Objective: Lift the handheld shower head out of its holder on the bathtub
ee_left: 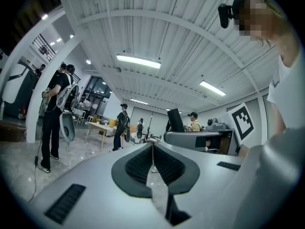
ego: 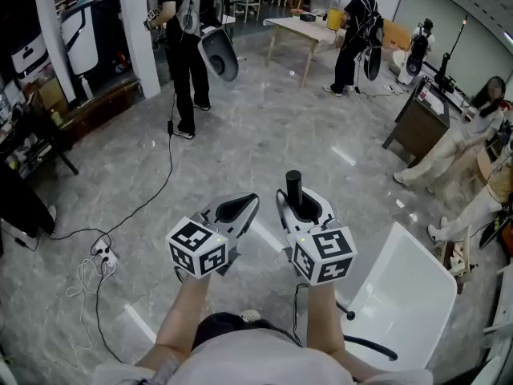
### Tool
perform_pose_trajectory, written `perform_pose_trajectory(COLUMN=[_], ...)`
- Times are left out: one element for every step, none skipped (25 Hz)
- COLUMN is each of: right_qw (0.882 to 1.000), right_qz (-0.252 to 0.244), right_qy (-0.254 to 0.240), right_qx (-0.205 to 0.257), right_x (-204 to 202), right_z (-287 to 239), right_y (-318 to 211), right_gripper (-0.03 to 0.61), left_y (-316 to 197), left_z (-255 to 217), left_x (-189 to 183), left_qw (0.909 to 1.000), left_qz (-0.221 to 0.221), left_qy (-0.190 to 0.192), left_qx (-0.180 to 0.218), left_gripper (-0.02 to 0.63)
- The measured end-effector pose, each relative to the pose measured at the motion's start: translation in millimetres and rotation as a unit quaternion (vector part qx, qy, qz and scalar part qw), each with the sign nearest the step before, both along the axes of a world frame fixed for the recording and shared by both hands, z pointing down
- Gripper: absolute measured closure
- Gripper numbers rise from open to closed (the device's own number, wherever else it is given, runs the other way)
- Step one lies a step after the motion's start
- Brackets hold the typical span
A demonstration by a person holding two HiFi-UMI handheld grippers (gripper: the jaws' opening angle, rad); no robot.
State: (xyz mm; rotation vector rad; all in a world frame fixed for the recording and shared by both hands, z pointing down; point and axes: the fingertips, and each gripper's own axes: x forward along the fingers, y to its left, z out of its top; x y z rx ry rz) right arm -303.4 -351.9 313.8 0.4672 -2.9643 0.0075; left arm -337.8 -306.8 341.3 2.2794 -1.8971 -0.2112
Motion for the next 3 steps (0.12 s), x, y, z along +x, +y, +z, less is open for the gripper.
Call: perform_pose_trajectory(right_qw=[1.0, 1.0, 1.0], right_qz=[0.001, 0.002, 0.002], right_qy=[0.0, 0.0, -0.001], right_qx=[0.0, -0.001, -0.001], right_x=[1.0, 1.8, 2.7], right_z=[0.5, 1.0, 1.6], right_y=[0.1, 0.3, 0.6], right_gripper=[0.456, 0.456, 0.456], left_y=[-0.3, -0.5, -0.7], left_z=[0.9, 1.9, 2.9], left_x=[1.1, 2.2, 3.3], left_qw=[1.0, 1.0, 1.0], left_qz=[0.001, 0.002, 0.003], left_qy=[0.001, 0.001, 0.002], left_qx=[0.0, -0.001, -0.001], left_gripper=[0.6, 0.6, 0.6])
